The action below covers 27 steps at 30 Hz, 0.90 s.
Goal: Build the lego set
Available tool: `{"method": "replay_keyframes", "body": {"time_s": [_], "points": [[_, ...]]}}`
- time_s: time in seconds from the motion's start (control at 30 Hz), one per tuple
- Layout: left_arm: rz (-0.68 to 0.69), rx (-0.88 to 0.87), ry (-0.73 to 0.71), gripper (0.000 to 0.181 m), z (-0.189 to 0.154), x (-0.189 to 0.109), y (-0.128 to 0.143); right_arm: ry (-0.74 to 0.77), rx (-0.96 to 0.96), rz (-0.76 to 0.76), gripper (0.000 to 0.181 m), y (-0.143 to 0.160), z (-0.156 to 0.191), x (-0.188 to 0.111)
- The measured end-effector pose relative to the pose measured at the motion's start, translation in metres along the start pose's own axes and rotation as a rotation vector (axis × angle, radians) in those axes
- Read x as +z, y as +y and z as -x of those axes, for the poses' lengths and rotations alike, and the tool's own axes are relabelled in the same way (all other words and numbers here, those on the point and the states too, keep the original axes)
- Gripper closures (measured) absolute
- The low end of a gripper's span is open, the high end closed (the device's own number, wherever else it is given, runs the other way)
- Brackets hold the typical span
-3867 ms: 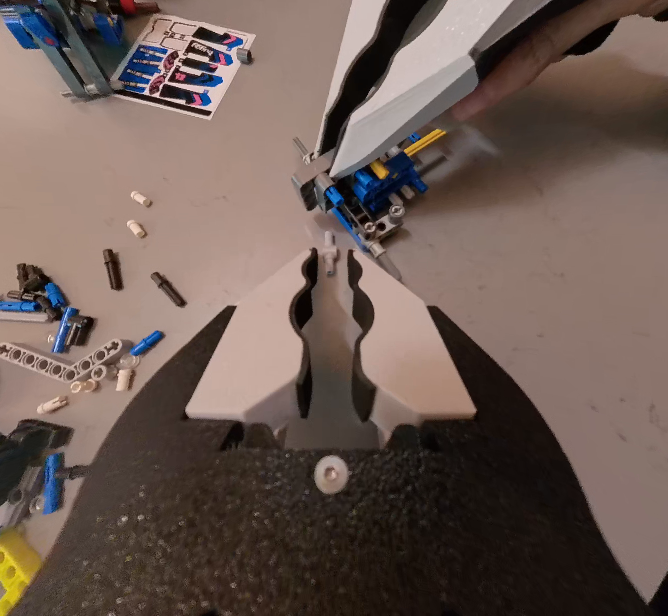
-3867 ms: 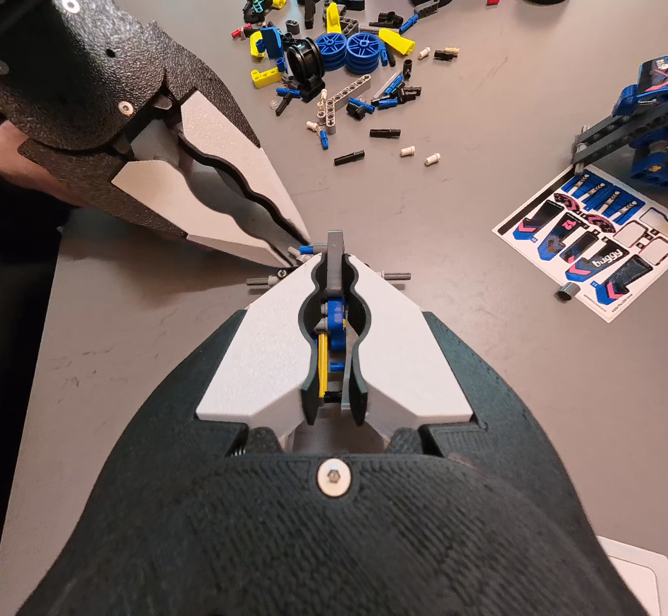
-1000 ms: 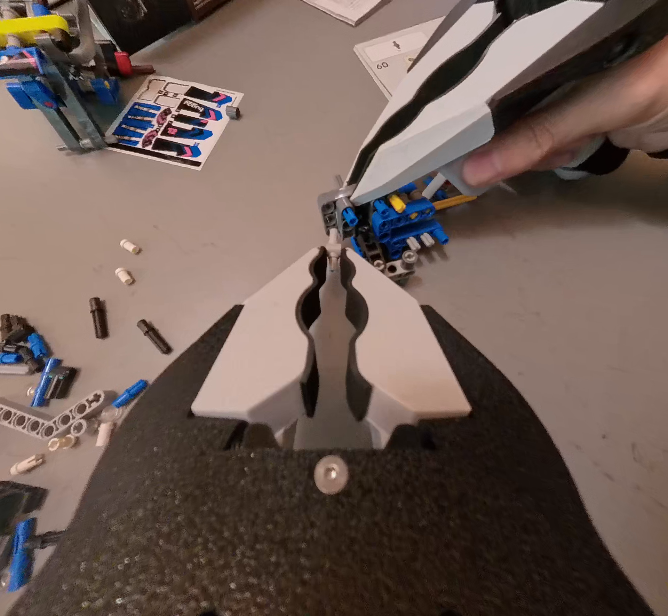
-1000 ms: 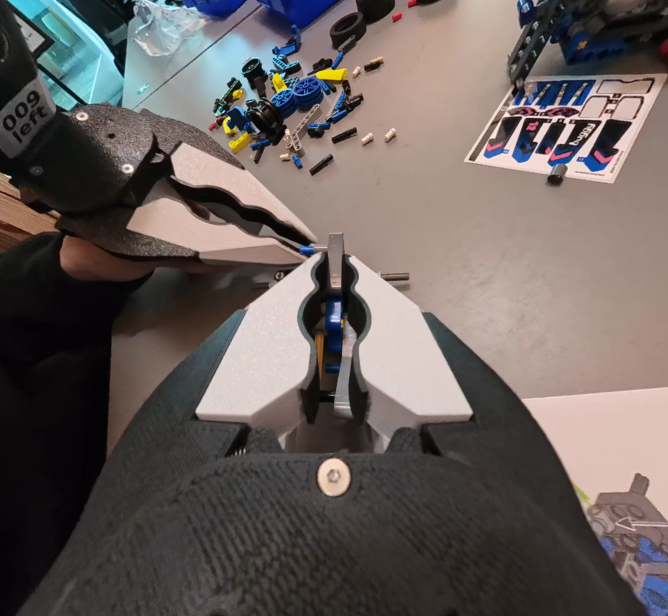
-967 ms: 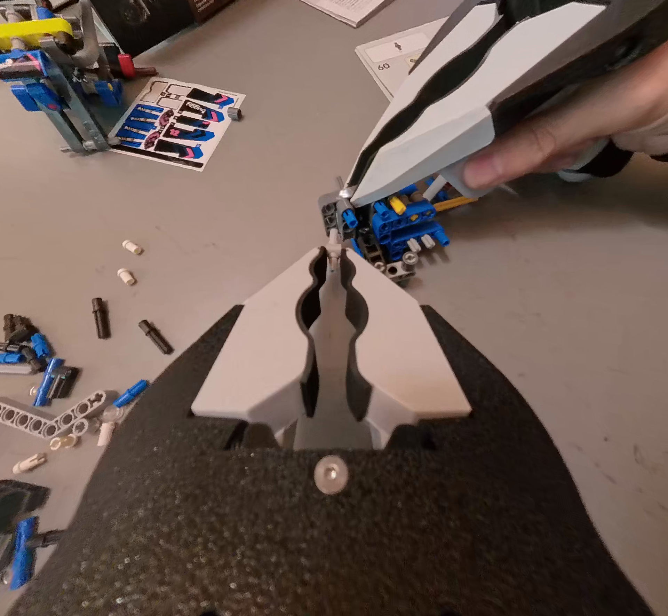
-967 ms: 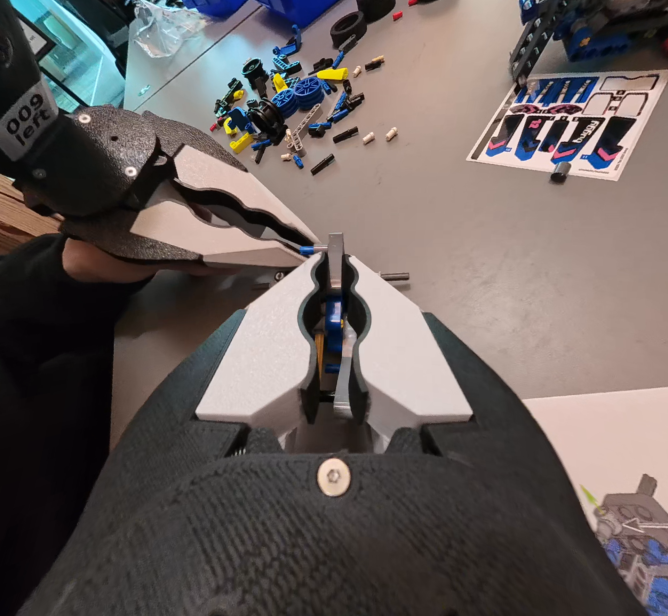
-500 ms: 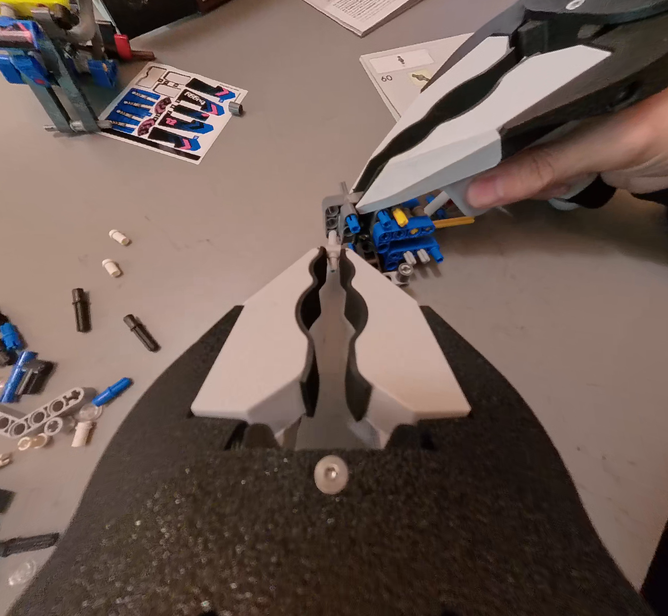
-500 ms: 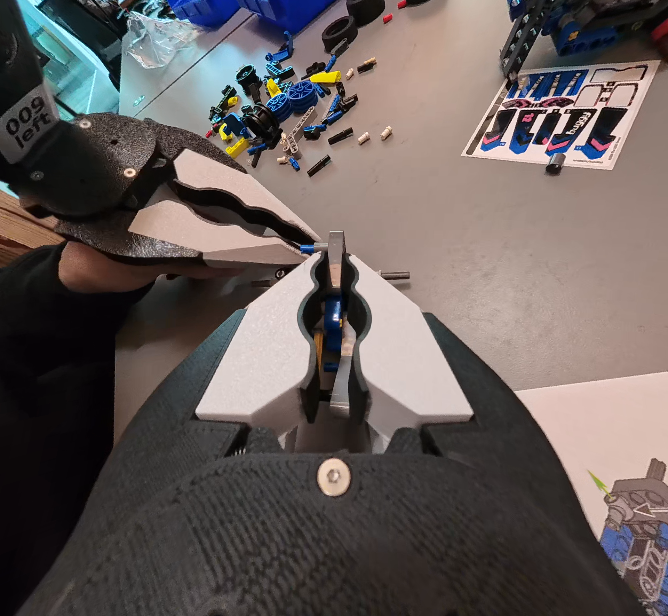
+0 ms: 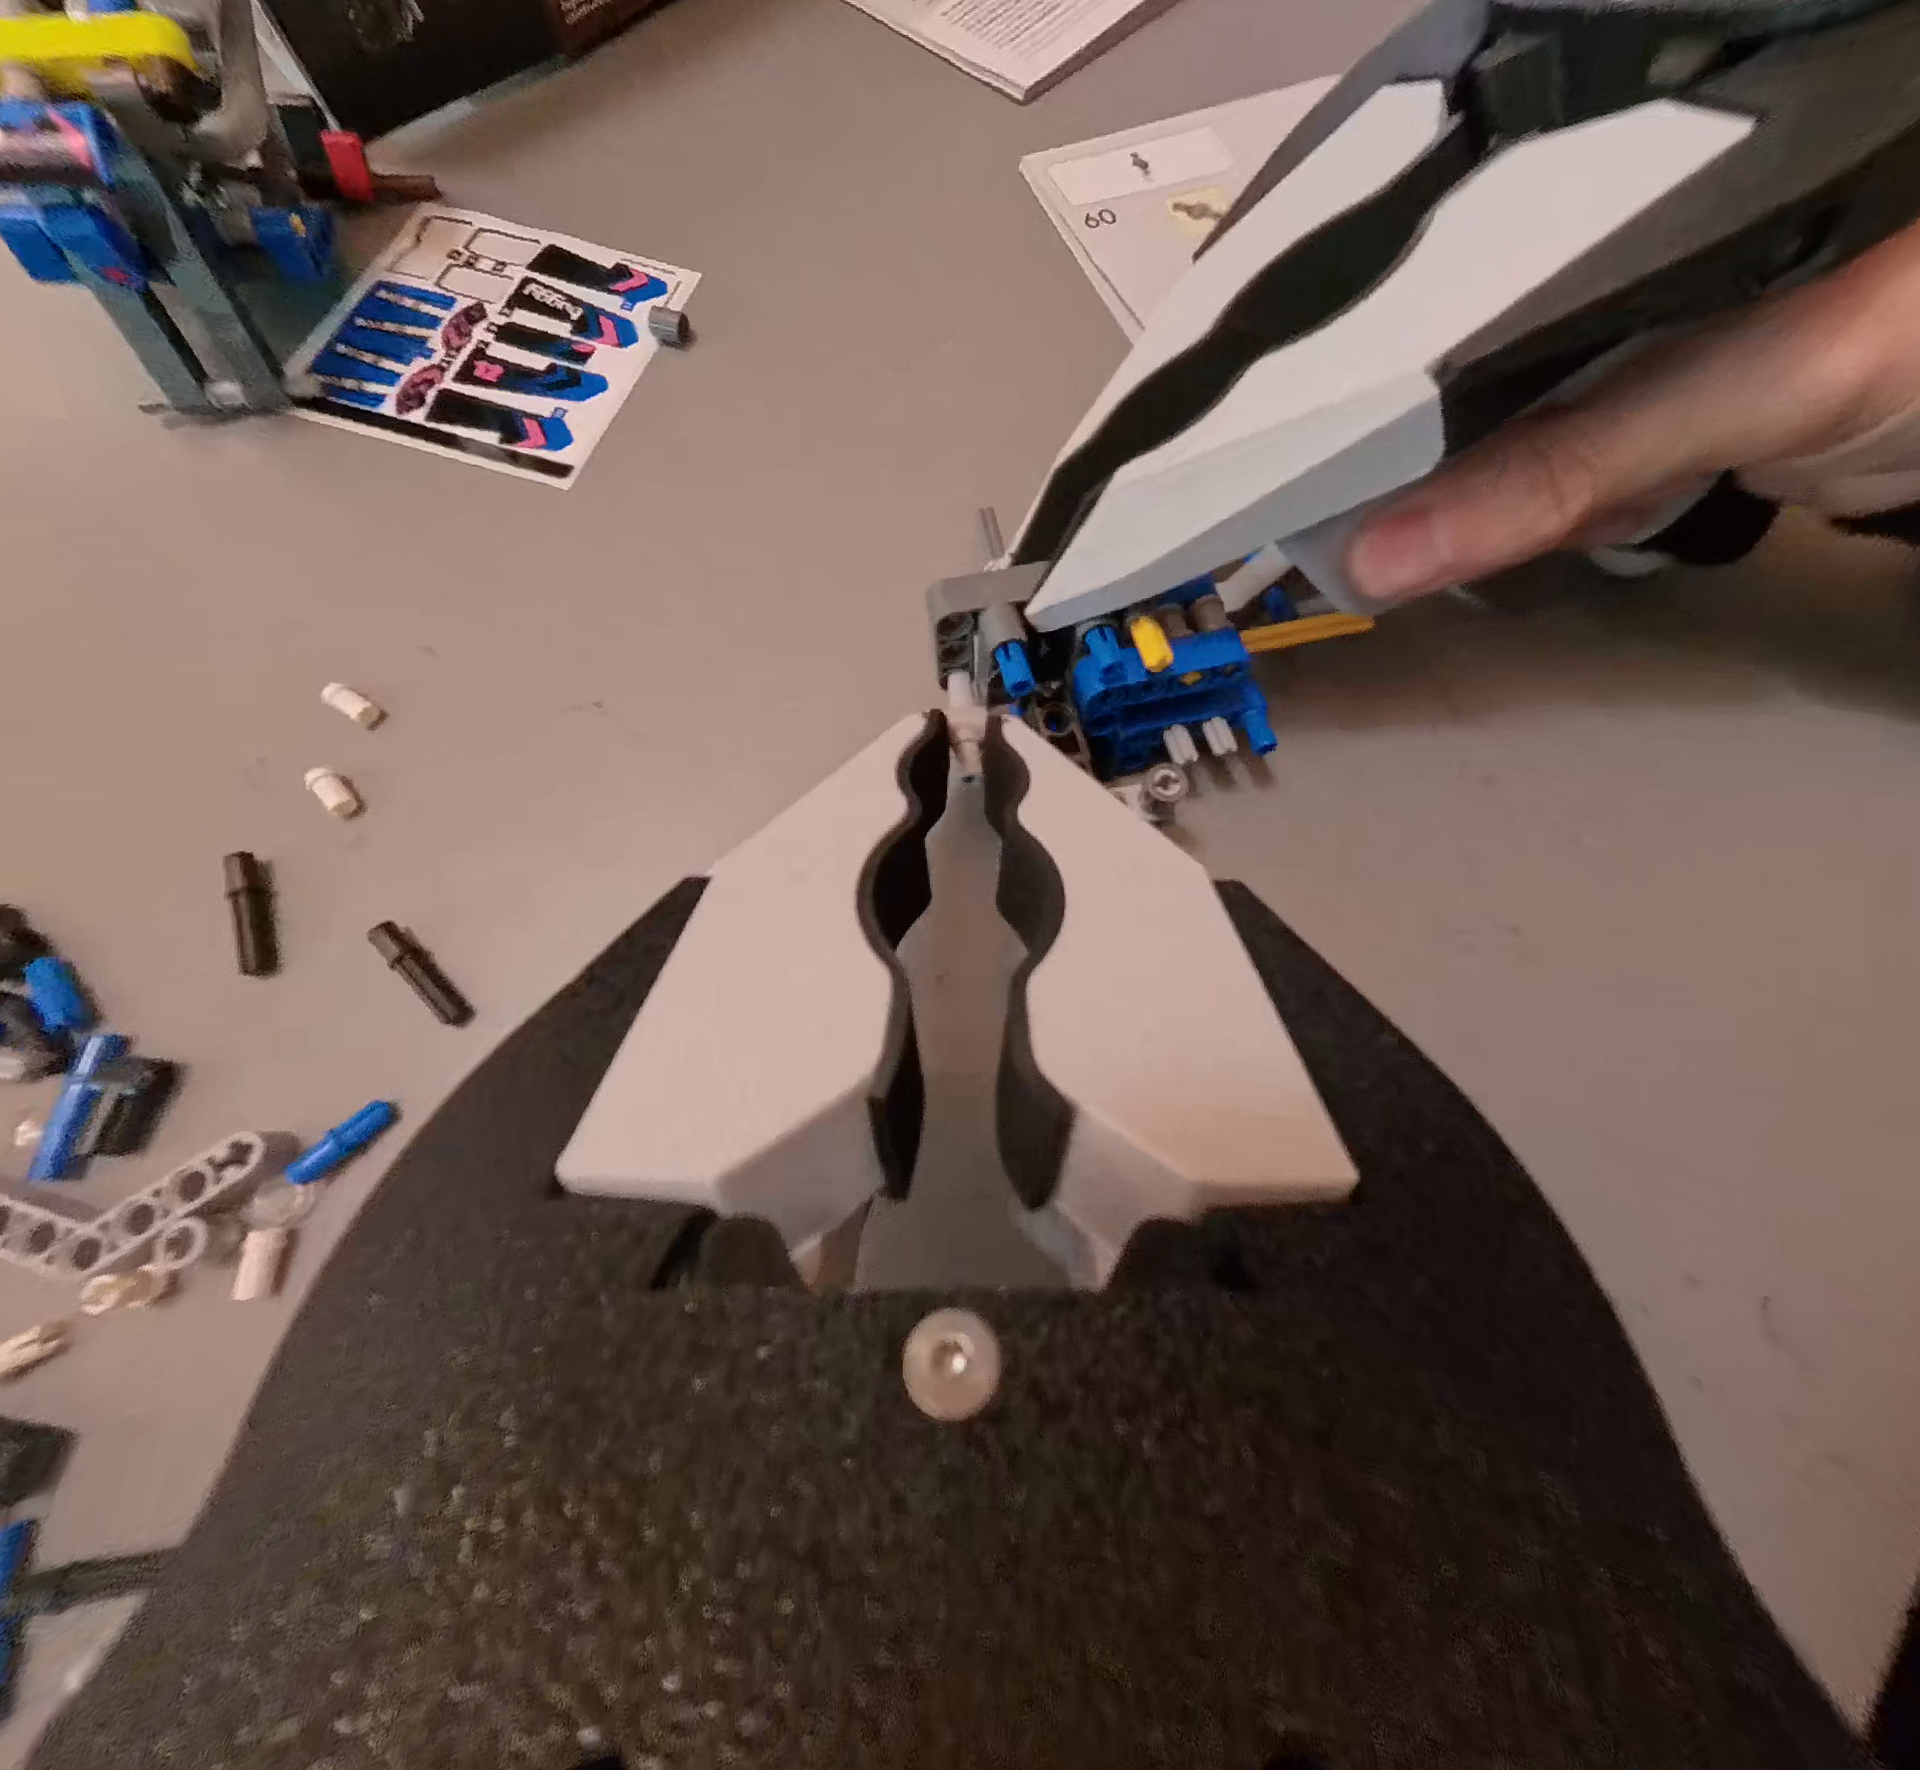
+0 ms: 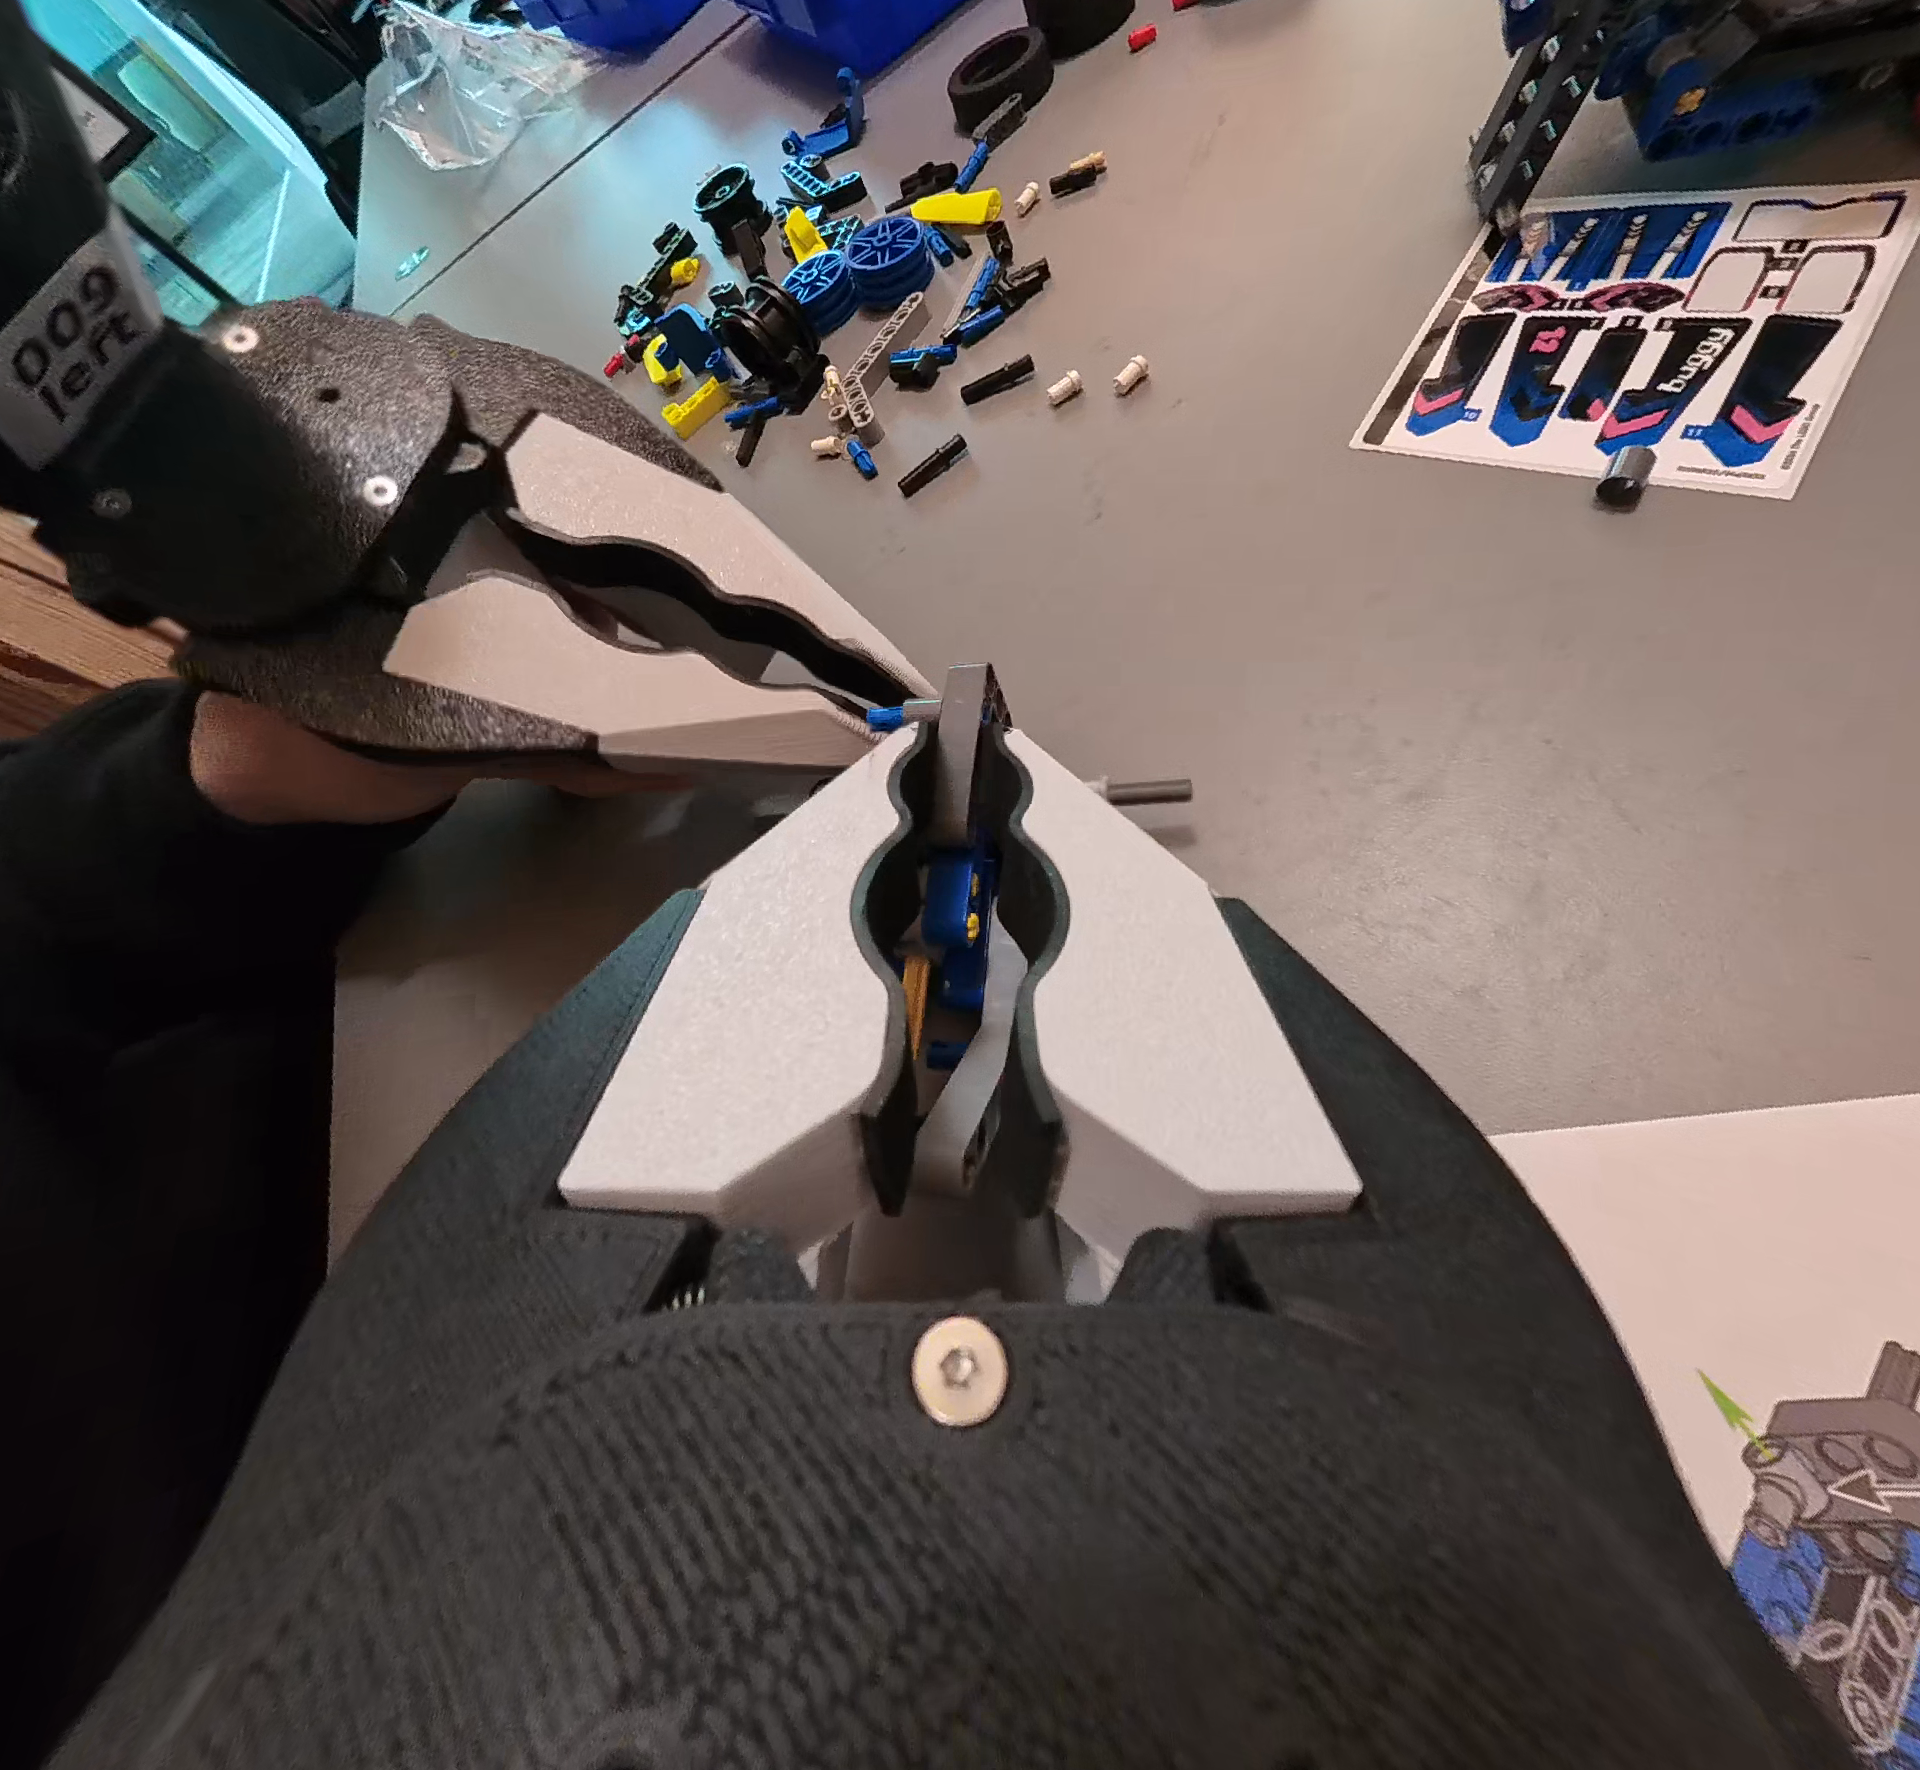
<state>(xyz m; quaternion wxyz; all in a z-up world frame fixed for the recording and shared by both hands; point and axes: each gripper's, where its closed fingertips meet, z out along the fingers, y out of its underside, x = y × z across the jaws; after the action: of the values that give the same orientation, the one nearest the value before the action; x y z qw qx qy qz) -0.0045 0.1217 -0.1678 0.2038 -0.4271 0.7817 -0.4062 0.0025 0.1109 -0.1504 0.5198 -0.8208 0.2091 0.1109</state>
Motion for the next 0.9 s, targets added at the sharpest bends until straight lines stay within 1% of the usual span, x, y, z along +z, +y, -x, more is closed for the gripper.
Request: {"method": "replay_keyframes", "body": {"time_s": [0.07,0.17,0.23,0.57,0.7,0.8,0.87,0.9], "points": [[-0.008,-0.036,0.033,0.178,-0.0002,-0.0008,-0.0011,-0.001,-0.002,0.001,0.173,0.0001,0.0004,0.0003],[0.008,0.056,-0.022,0.177,0.0001,0.0011,0.0003,0.0,-0.005,0.002,0.173,0.0003,0.0002,0.0002],[0.009,0.08,-0.036,0.178,0.0004,0.0022,-0.0001,0.003,-0.014,0.006,0.173,0.0006,-0.0004,0.0002],[-0.013,0.015,0.013,0.178,-0.0001,0.0021,-0.0037,-0.004,-0.01,0.007,0.174,0.0006,-0.0005,-0.0003],[-0.002,0.087,-0.013,0.177,-0.0006,0.0044,-0.0029,-0.014,0.024,0.003,0.173,0.0003,-0.0024,-0.0011],[-0.002,0.093,-0.013,0.177,-0.0006,0.0052,-0.0038,-0.03,0.061,-0.003,0.174,-0.0003,-0.0043,-0.0024],[-0.01,0.074,-0.003,0.177,-0.0009,0.0047,-0.0048,-0.032,0.065,-0.003,0.174,-0.0004,-0.0045,-0.0024],[-0.014,0.037,0.011,0.177,-0.0015,0.0041,-0.0051,-0.035,0.065,-0.003,0.174,-0.0003,-0.0041,-0.0024]]}}
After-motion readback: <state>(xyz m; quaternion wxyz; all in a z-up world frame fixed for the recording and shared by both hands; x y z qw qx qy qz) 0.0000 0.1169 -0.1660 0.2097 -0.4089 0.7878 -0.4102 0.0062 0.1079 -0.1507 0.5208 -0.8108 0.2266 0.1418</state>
